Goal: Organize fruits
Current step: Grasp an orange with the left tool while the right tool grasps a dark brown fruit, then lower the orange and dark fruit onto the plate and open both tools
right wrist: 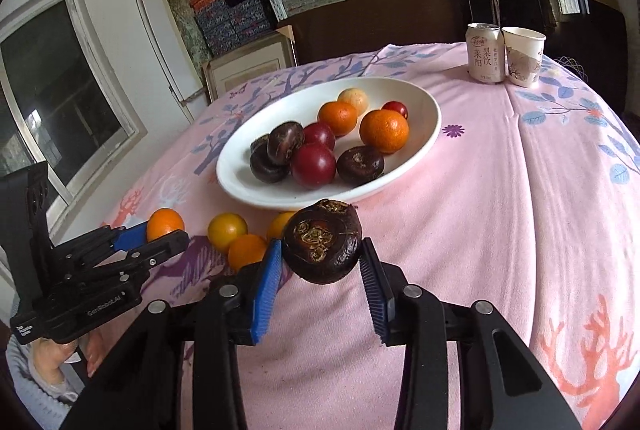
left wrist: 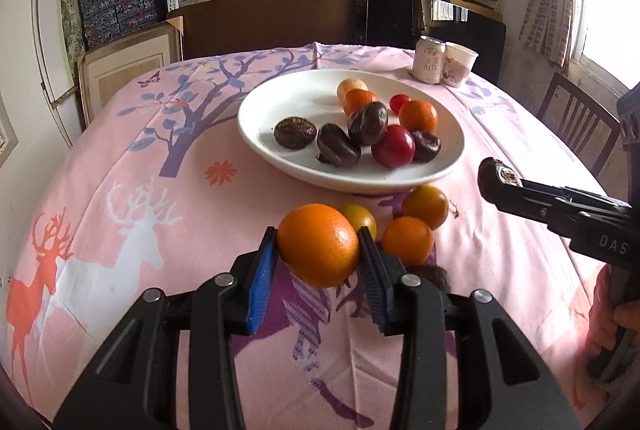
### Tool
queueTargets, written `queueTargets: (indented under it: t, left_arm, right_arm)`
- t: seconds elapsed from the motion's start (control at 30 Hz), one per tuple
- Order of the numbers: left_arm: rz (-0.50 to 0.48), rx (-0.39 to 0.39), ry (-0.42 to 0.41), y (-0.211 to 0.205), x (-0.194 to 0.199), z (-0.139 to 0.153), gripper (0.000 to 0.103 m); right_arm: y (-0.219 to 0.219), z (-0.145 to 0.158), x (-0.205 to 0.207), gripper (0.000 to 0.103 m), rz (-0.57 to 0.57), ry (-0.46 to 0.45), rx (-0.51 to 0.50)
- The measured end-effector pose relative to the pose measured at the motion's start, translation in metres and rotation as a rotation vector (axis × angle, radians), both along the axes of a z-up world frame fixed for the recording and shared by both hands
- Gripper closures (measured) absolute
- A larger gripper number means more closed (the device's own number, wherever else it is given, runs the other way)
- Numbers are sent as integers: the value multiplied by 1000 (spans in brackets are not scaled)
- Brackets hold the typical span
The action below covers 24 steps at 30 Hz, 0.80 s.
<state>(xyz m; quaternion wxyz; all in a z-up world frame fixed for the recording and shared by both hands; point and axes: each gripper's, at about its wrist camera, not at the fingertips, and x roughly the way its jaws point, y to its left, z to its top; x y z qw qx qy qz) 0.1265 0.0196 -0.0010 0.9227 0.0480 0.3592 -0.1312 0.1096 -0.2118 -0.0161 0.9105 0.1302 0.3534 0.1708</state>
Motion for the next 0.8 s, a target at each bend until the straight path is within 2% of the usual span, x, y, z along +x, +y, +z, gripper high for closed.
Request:
queueTargets:
  t: [0.1,0.3,0.47,0.53,0.57,0.6,0.63,0.67,0.8]
  left_arm:
    - [7,9,-15,-2,21,14,63]
    - [40,-28,-16,-9,76,30,64]
    - [73,-70,0,-14,116,22,63]
    - [76,-73,-12,-15,122,16,55]
    - [72,-67,-22,-15,123,13,37]
    - [68,-50,-29,-15,123,10,26]
    - [75,-29,-37,-15,122,9,25]
    - [83,-19,-41,-14,122,8,25]
    - [83,-66,-34,-7,116,11,25]
  right_arm:
    - [-11,11,14,63,-5,7,55]
    - [-13,37,62,63,-44,-12,23]
    - [-1,22,105,63,-51,14,67]
    - [2,10,115,60,-62,1,118]
    - [3,6,119,59,-66,-1,115]
    - [5,5,121,45,-62,3,85]
    - [4,6,121,35,-71,-9,63]
    - [2,8,119,35,-87,-28,69]
    - [-9,19,107,34,-94,-64,133]
